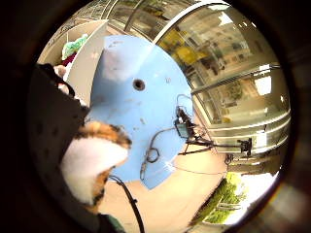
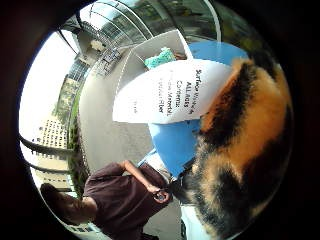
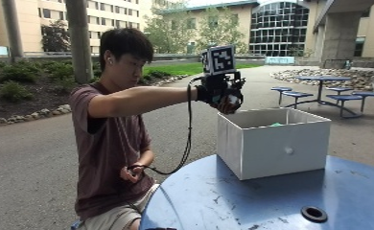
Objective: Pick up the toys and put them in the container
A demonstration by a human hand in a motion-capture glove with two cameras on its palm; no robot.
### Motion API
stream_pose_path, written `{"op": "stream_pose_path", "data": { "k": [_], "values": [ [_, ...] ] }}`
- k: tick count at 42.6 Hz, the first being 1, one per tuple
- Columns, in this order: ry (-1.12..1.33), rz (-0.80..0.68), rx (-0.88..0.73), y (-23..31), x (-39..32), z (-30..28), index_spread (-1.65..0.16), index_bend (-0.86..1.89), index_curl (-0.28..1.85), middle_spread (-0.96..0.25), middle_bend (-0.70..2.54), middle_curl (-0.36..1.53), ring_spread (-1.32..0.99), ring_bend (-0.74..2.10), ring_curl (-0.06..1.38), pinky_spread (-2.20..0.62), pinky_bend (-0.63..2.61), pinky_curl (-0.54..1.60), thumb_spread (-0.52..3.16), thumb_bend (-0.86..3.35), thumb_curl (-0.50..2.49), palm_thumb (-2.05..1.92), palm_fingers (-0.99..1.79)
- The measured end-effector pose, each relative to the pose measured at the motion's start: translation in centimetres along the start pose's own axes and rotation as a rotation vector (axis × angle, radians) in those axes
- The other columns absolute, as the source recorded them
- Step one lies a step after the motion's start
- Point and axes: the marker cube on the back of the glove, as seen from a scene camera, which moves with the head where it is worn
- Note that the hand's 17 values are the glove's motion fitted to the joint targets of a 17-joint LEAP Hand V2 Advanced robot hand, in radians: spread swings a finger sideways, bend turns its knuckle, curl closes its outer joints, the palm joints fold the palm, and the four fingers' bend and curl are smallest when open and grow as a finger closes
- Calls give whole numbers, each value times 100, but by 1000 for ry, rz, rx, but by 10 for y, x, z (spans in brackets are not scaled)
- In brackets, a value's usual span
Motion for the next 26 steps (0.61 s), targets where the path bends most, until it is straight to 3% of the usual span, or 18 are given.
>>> {"op": "stream_pose_path", "data": {
  "k": [7,12,26],
  "values": [
    [-154,28,35,-44,-46,-42,-18,108,85,-21,120,66,-37,111,64,-27,87,48,51,3,85,52,96],
    [-18,-32,26,-80,-67,-48,-19,107,88,-22,120,67,-37,112,64,-26,87,48,51,2,88,53,95],
    [-25,-89,37,-203,-178,-52,-20,105,95,-22,121,68,-38,113,64,-26,88,49,51,-1,95,53,93]
  ]
}}
